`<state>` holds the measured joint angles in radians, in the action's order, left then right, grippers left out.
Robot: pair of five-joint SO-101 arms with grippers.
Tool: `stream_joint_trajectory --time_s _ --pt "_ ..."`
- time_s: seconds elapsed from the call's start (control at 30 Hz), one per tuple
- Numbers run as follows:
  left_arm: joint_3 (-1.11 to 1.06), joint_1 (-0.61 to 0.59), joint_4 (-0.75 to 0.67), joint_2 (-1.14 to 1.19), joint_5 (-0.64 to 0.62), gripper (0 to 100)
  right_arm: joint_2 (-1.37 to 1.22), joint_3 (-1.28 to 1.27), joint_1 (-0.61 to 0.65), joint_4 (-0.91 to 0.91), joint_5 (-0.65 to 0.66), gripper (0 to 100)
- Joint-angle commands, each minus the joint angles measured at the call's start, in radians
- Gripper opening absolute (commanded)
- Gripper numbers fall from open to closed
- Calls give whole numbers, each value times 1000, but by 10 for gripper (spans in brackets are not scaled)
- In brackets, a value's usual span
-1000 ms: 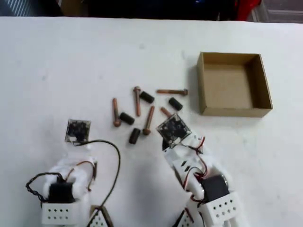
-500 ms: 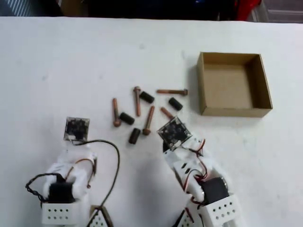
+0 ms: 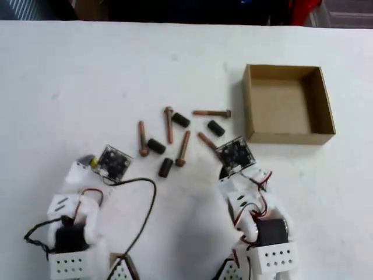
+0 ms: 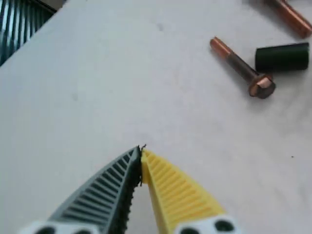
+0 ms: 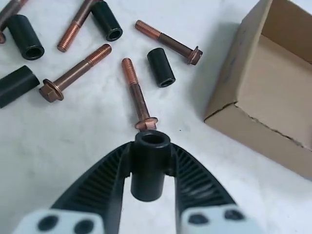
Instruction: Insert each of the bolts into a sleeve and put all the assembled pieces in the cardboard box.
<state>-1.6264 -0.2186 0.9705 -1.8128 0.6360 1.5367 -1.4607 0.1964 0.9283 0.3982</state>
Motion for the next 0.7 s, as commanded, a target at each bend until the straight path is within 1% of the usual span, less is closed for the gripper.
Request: stream_joint_trajectory --time_s 0.0,0.17,0.27,0.57,0.67 --pt "155 -16 78 -5 14 27 16 17 -28 -13 3 16" --pt "247 -16 152 2 18 27 16 28 -51 -13 -34 16" --pt "293 -18 157 96 60 27 16 28 -54 -13 -34 16" --pt "603 -10 155 651 58 27 16 28 -54 -13 -34 16" --pt "692 15 158 843 57 27 16 28 -54 -13 -32 16"
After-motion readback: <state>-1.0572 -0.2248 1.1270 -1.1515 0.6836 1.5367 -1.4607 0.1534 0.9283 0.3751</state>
